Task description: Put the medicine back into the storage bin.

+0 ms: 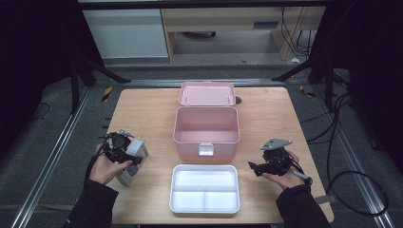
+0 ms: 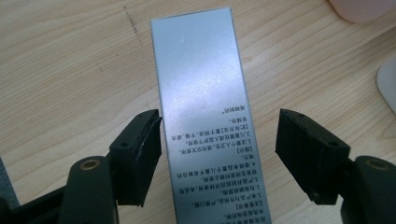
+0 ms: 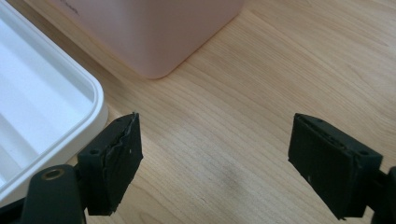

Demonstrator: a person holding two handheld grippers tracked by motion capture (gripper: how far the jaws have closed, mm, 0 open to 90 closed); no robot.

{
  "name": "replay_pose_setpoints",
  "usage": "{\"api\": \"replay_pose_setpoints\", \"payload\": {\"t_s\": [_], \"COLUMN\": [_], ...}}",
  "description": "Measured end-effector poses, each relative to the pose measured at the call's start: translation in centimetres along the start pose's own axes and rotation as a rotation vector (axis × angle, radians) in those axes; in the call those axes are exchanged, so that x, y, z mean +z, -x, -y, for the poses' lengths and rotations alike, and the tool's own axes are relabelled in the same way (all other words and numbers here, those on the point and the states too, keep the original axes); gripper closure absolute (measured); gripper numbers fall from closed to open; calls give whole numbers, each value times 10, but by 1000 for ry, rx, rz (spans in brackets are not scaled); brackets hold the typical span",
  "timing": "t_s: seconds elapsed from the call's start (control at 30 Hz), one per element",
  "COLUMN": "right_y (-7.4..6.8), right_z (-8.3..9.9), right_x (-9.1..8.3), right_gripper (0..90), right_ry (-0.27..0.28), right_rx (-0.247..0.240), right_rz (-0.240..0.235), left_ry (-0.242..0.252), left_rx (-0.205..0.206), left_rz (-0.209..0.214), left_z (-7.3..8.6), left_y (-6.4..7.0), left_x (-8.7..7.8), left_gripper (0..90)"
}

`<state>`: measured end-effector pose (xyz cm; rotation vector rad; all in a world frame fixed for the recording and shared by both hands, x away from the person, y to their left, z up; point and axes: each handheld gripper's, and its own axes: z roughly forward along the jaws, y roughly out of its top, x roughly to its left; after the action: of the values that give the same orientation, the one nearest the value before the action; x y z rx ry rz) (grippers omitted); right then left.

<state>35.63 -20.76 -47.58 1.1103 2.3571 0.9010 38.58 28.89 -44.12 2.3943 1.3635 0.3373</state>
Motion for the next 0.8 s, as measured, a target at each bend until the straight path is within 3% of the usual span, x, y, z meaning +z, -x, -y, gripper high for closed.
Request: {"api": "replay_pose_setpoints", "payload": {"t_s": [0.53, 0.63, 0.8], "right_y": [-2, -2, -2], "right_z": [3, 3, 4], "right_x": [4, 5, 5], "right_gripper": [180, 180, 181], "right_ry": [-34, -42, -36], "right_rx": [-26, -28, -29], "right_rz": [-17, -17, -5], "left_ry": [-90, -94, -47], "left_rx": [-3, 8, 16], "left_rz": [-2, -13, -21], "left_z": [-4, -4, -8], "left_y": [-5, -6, -2], "left_x": [14, 14, -1], "left_gripper": [542, 557, 560]}}
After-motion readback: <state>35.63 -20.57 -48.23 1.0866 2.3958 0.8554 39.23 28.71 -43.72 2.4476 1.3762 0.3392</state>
